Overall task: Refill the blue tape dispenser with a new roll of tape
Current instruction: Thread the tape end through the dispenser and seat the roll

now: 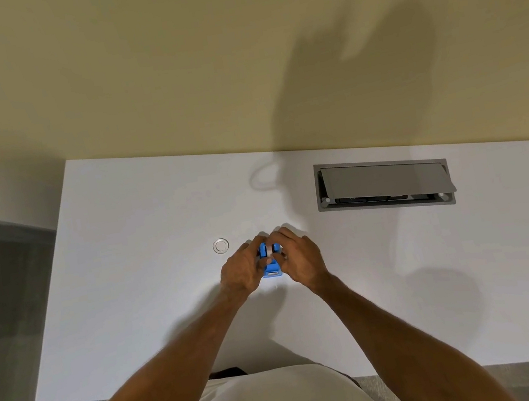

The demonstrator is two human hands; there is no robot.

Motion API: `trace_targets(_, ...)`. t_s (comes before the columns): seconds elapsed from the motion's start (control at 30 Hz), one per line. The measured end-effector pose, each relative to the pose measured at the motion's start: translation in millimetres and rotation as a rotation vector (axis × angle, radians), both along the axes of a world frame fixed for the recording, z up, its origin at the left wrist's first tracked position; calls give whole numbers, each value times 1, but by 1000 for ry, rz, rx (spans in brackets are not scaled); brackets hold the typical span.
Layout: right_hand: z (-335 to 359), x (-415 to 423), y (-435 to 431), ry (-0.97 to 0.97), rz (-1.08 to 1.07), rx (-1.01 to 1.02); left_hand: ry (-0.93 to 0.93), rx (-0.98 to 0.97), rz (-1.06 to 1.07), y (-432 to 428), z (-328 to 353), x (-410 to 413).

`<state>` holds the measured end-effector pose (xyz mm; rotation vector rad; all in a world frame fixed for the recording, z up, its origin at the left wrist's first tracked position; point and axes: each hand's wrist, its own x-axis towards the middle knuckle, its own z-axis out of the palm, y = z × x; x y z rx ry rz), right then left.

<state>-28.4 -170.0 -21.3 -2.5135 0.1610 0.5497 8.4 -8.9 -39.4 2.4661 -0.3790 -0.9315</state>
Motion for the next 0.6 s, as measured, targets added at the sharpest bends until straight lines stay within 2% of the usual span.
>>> trace_targets(0.6,0,-6,2,45,-73,66,44,-7,13,3,1,0)
